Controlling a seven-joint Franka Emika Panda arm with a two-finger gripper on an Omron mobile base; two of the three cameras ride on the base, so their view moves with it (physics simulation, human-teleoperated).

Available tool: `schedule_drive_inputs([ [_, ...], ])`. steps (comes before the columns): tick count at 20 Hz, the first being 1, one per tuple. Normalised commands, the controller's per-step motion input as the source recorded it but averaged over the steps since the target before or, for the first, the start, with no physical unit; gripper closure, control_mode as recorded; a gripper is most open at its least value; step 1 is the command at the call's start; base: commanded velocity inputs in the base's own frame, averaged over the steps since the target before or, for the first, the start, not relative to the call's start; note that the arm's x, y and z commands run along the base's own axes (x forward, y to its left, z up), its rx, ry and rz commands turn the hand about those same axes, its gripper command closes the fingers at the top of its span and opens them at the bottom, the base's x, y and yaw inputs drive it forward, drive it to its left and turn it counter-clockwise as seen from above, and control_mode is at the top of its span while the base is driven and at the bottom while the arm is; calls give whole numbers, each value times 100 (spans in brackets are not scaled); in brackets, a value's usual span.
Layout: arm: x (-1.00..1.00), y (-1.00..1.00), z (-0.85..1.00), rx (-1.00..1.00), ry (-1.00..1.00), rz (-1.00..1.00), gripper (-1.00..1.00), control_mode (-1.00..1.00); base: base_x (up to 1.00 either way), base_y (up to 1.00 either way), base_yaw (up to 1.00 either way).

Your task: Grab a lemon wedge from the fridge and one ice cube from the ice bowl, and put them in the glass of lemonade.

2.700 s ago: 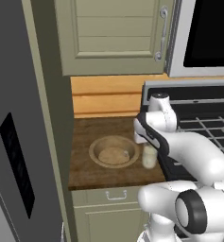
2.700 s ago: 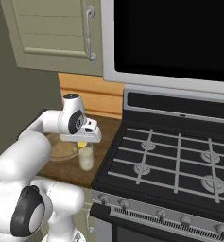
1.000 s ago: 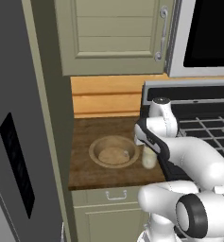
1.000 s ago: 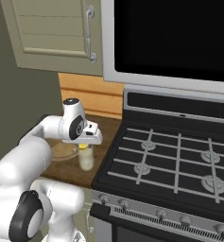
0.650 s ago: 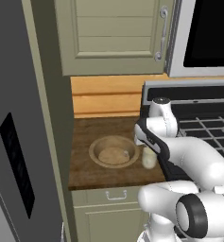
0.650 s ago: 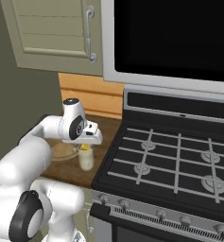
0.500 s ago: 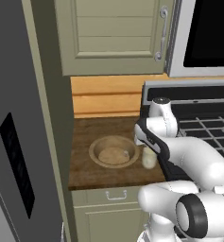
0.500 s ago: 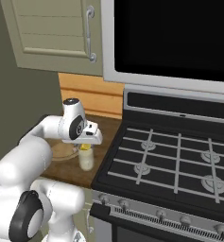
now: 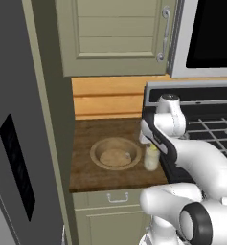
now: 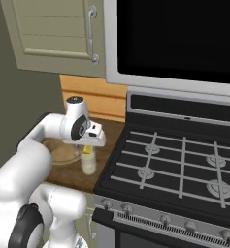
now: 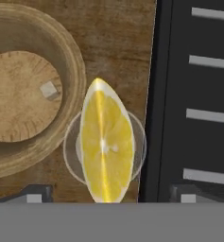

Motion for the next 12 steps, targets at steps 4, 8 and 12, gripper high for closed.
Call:
schedule_drive_inputs([
  [4, -44, -2, 54, 11, 0, 0, -100, -100, 0, 0, 0],
  [8, -33, -9, 33, 10, 0, 0, -100, -100, 0, 0, 0],
  [12, -34, -19, 17, 5, 0, 0, -100, -100, 0, 0, 0],
])
